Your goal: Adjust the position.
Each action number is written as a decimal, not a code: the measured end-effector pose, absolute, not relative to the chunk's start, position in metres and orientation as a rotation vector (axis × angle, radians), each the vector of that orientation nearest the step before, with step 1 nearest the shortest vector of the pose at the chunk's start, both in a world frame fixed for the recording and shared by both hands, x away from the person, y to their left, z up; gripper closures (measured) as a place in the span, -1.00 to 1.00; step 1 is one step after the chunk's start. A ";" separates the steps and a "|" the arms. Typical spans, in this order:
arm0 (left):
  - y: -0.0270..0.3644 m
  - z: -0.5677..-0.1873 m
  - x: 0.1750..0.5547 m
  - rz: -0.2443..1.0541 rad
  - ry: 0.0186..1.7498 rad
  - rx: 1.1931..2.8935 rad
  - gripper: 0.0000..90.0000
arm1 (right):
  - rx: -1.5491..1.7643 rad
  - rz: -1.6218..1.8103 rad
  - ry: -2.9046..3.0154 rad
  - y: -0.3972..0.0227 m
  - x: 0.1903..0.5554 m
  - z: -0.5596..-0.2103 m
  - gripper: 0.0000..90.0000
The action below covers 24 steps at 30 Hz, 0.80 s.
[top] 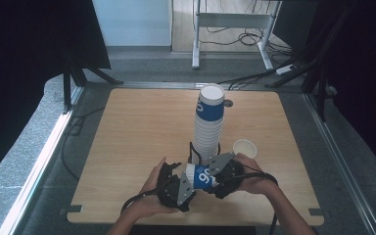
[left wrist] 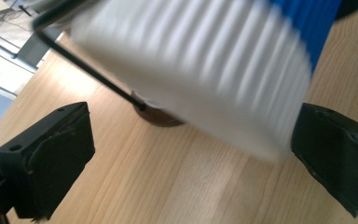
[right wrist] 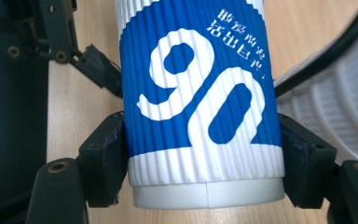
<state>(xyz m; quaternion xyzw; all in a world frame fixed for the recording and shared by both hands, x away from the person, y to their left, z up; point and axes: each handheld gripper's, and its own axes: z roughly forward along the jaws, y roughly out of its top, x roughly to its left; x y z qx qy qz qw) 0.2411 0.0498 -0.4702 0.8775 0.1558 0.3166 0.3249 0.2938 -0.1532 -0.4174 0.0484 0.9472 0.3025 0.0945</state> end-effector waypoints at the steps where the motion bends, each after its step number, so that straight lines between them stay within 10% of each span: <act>1: 0.054 -0.470 0.240 0.815 0.427 2.294 -1.00 | 0.154 0.934 2.794 -0.157 0.293 -0.417 -0.39; 24: 0.086 -0.459 0.255 0.531 0.827 2.050 -0.77 | 0.432 1.528 2.498 -0.185 0.274 -0.438 -0.39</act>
